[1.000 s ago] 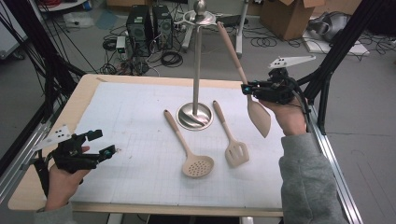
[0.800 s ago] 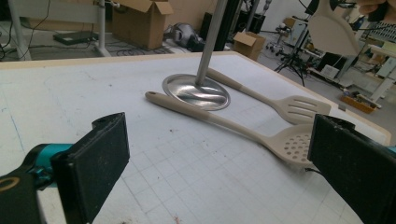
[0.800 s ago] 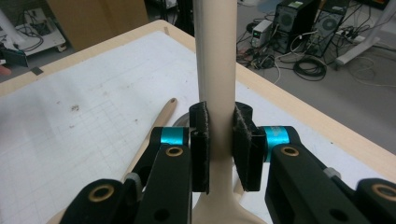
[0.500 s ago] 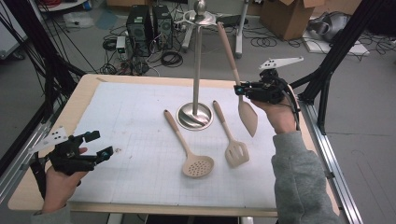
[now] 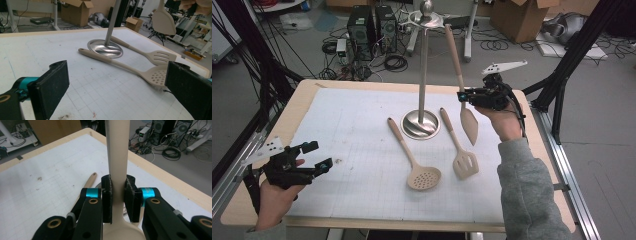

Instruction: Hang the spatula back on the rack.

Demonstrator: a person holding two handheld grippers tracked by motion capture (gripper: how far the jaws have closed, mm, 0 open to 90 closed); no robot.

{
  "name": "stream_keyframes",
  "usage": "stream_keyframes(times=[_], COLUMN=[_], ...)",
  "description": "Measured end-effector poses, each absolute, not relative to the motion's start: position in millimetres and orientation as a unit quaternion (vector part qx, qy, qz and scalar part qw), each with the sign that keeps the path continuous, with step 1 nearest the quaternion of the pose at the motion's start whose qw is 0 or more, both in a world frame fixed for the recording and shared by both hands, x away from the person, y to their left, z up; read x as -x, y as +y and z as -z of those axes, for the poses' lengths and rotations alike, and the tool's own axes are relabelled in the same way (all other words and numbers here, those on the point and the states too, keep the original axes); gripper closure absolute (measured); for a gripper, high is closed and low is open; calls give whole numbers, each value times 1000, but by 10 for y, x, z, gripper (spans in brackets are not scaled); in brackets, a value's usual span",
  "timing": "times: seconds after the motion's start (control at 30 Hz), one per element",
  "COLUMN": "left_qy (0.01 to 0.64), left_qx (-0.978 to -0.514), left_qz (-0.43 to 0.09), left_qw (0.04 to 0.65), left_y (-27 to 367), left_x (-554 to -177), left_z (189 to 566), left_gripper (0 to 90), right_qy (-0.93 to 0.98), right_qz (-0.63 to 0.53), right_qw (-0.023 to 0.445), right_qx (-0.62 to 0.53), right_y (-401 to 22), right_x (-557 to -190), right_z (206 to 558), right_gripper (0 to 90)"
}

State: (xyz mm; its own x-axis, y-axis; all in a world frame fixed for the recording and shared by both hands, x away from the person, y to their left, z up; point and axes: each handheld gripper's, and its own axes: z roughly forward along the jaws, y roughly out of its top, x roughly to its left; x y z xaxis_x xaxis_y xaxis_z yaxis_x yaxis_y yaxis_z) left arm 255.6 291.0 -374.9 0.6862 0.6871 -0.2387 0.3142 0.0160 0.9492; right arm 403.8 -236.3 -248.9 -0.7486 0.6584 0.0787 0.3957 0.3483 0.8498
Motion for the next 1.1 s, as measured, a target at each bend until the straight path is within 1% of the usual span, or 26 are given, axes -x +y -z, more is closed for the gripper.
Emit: stream_keyframes(times=[1.1], left_qy=[367], left_qx=[-684], left_qz=[-155], left_qw=[611], left_y=[2937], left_x=[-2518], left_z=[3750], left_gripper=[61], right_qy=[805], right_qz=[-477], right_qw=[133], right_qx=[-327], right_y=[-2157], right_x=[-4202], right_z=[2628], right_gripper=[783])
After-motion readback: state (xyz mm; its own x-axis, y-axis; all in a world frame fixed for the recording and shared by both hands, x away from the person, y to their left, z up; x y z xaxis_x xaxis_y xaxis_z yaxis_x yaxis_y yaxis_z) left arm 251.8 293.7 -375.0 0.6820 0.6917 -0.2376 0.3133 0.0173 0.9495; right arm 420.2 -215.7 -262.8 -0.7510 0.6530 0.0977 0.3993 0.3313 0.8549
